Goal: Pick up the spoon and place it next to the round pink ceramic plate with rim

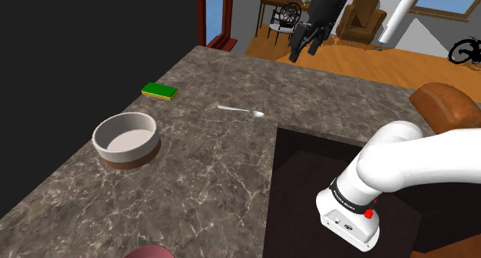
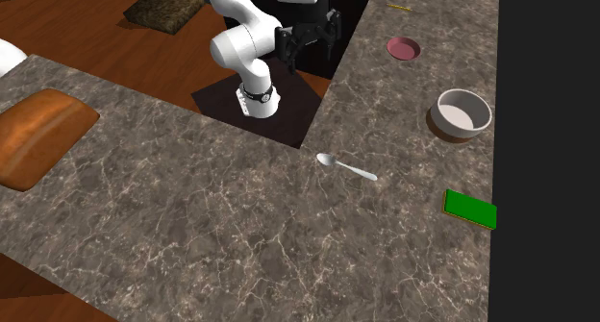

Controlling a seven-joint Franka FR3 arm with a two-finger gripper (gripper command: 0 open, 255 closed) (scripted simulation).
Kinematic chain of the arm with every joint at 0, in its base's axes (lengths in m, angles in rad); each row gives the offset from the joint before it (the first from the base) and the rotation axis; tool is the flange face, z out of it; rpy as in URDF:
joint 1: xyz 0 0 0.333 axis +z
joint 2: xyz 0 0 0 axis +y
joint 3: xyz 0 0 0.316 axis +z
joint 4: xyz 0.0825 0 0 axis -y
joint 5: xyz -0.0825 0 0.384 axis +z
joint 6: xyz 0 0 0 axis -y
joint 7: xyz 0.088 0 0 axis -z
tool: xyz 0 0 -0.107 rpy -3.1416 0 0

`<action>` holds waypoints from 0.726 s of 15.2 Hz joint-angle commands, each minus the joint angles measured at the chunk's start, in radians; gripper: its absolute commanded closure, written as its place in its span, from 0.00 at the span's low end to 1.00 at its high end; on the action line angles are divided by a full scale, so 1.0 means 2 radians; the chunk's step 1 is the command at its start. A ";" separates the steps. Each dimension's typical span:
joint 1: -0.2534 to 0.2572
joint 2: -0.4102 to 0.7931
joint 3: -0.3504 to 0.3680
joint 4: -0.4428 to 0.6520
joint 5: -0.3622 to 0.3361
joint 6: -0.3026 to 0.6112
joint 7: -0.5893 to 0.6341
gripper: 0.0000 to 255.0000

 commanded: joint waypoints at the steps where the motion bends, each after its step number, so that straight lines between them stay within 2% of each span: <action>1: 0.000 0.000 0.000 0.000 0.000 0.000 0.000 0.00; 11: 0.031 0.093 -0.044 -0.087 0.019 0.192 -0.100 0.00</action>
